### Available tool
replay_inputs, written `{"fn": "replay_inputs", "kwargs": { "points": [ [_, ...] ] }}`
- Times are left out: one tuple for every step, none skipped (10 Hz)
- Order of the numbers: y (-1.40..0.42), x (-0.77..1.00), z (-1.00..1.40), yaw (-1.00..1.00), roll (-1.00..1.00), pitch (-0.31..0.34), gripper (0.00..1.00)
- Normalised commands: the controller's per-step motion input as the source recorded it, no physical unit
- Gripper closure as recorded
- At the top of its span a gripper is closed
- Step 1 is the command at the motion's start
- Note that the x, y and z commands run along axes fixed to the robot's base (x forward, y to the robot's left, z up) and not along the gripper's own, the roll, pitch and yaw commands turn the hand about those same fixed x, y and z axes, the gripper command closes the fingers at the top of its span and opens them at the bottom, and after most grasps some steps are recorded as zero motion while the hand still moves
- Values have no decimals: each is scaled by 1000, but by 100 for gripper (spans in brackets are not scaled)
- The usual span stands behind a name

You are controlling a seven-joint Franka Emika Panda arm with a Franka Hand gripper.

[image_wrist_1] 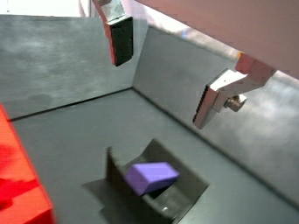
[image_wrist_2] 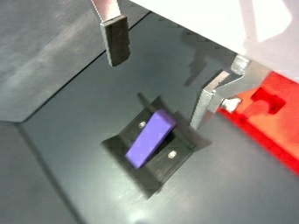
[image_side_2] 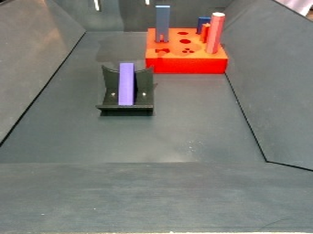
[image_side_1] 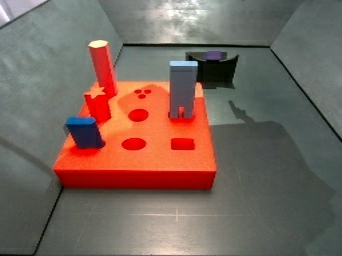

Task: Pick up the rectangle object. Move up. Place the rectangle object on the fixture. Regrasp the rectangle object. Move to above the board. Insert the rectangle object.
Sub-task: Regrasp the rectangle object.

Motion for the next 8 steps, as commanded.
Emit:
{"fn": "replay_inputs", "kwargs": {
  "points": [
    [-23,27,-11,37,1000,1,0],
    [-23,32,-9,39,1000,8,0],
    [-28,48,-4,43,1000,25,0],
    [-29,62,-10,49,1000,42,0],
    [-33,77,-13,62,1000,75,0],
    [-34,84,-12,72,1000,96,0],
    [-39,90,-13,88,797,117,0],
    [-39,91,-20,105,536,113,0]
  ]
}}
